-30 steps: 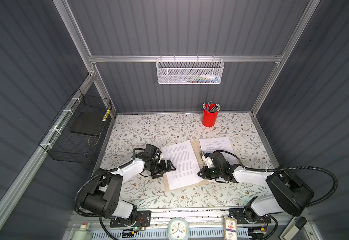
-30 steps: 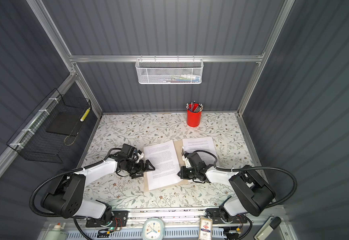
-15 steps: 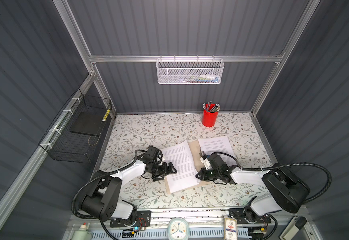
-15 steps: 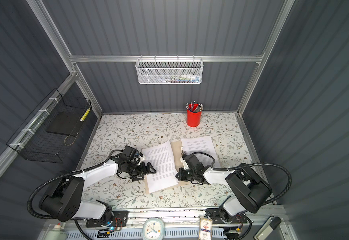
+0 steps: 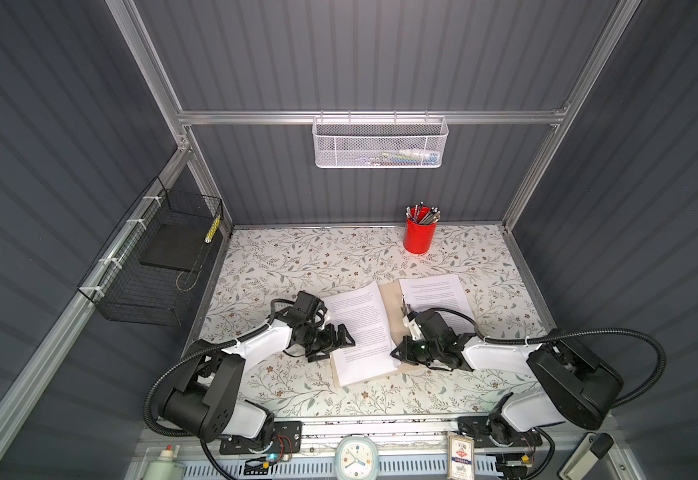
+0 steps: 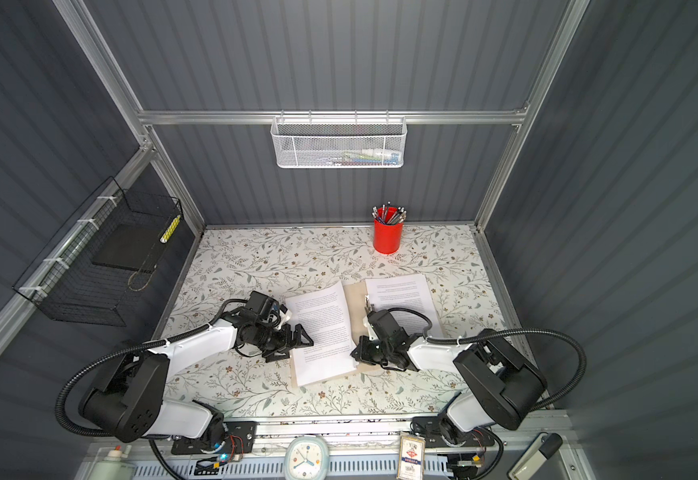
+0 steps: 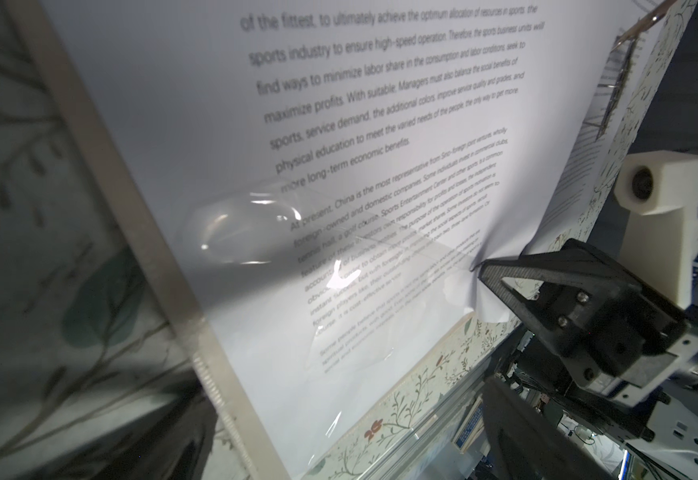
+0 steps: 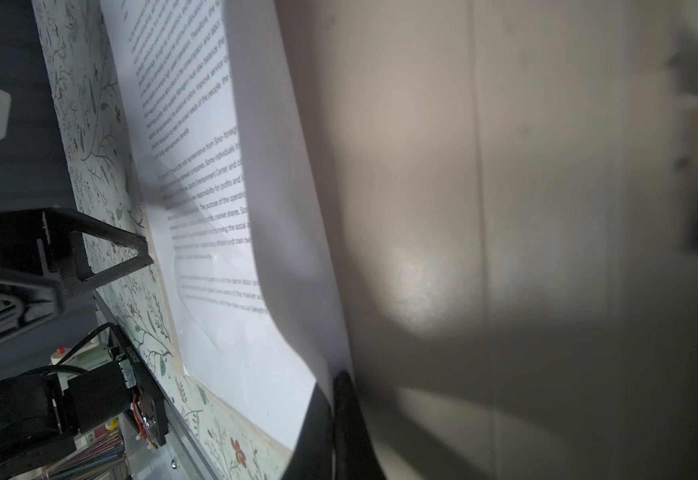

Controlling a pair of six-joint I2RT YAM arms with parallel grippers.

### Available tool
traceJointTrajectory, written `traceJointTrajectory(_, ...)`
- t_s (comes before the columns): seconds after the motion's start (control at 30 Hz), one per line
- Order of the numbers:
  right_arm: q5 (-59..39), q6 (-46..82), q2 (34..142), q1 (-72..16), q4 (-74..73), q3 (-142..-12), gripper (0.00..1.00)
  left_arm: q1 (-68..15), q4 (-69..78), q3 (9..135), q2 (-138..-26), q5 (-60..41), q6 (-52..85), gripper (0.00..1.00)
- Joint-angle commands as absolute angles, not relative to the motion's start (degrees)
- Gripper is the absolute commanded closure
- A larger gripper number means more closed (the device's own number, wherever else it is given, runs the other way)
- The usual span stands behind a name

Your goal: Put the files into the folder

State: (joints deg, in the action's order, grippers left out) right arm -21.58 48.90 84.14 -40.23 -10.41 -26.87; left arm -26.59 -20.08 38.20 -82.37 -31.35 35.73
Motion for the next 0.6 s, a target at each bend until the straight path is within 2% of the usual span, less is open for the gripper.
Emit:
traceJointTrajectory(0.0, -23.2, 52.3, 83.8, -41.5, -10.5, -26.6, 1.0, -27.2, -22.5, 35.7, -85.9, -27.9, 36.0, 0.0)
traceJointTrajectory(0.23, -24.6, 53.5, 87.5, -42.6, -14.5, -29.1, 0.95, -27.3, -22.0, 35.9, -86.9, -28.0, 35.9, 0.0)
traceJointTrajectory(0.57, -8.0, 48.3, 74.7, -42.5, 5.2, -29.8, 0.49, -27.2, -24.8, 37.7, -85.2, -24.8, 34.9, 0.0)
